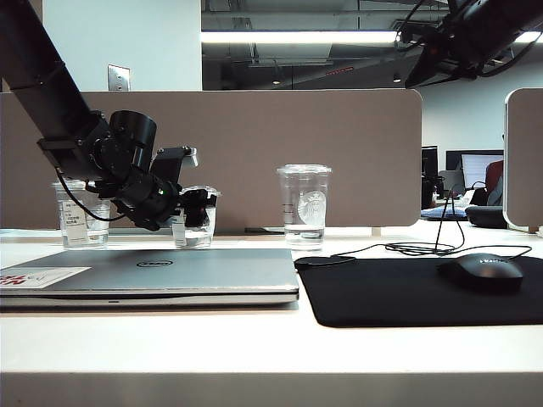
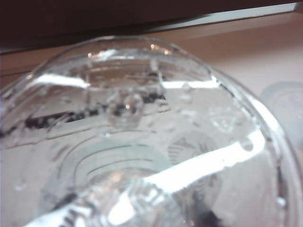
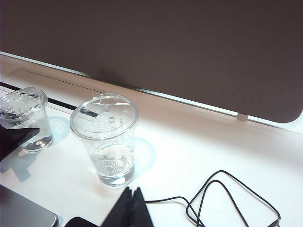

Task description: Pick up the coffee cup on the middle and place it on the right side of the laptop.

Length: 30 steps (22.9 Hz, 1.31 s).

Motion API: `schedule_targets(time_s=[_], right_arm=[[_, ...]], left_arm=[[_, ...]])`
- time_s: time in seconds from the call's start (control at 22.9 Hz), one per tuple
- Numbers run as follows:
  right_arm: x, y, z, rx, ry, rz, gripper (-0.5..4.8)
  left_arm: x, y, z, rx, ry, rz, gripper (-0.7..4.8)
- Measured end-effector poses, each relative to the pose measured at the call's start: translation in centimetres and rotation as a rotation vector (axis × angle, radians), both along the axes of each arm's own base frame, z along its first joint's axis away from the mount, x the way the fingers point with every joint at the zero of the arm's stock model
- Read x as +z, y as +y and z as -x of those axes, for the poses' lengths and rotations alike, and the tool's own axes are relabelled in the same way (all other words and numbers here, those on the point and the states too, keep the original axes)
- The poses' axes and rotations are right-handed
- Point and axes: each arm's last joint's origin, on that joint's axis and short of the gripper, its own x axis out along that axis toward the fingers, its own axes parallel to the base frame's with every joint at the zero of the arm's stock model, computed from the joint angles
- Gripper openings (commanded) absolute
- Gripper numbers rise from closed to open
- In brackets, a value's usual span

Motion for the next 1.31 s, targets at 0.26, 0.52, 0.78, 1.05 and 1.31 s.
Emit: schedule_targets(time_s=[0.26, 0.52, 0.78, 1.05, 1.31], right_arm=[[-0.2, 0.0, 0.0, 0.0, 0.016, 0.004, -0.04], [-0.2, 0.0, 0.0, 0.001, 0.016, 0.004, -0.04], [-0.1, 0.0, 0.0, -0.011, 0.012, 0.007, -0.04], [0.3, -0.1, 0.3, -0.017, 0.002, 0.007, -0.04], [3.1, -0.3, 2.2, -0.019, -0.084, -0.002, -0.04]], left_arm=[[0.0, 0.0, 0.0, 0.0, -0.003, 0.0, 3.0], [1.5, 0.0, 0.2, -0.016, -0.025, 0.01, 3.0], [9.2, 0.1, 2.7, -0.074, -0.054, 0.032, 3.0], [15.0, -2.9, 6.9, -0.207, -0.05, 0.022, 3.0], [18.0, -7.6, 11.1, -0.375, -0.055, 0.037, 3.0]])
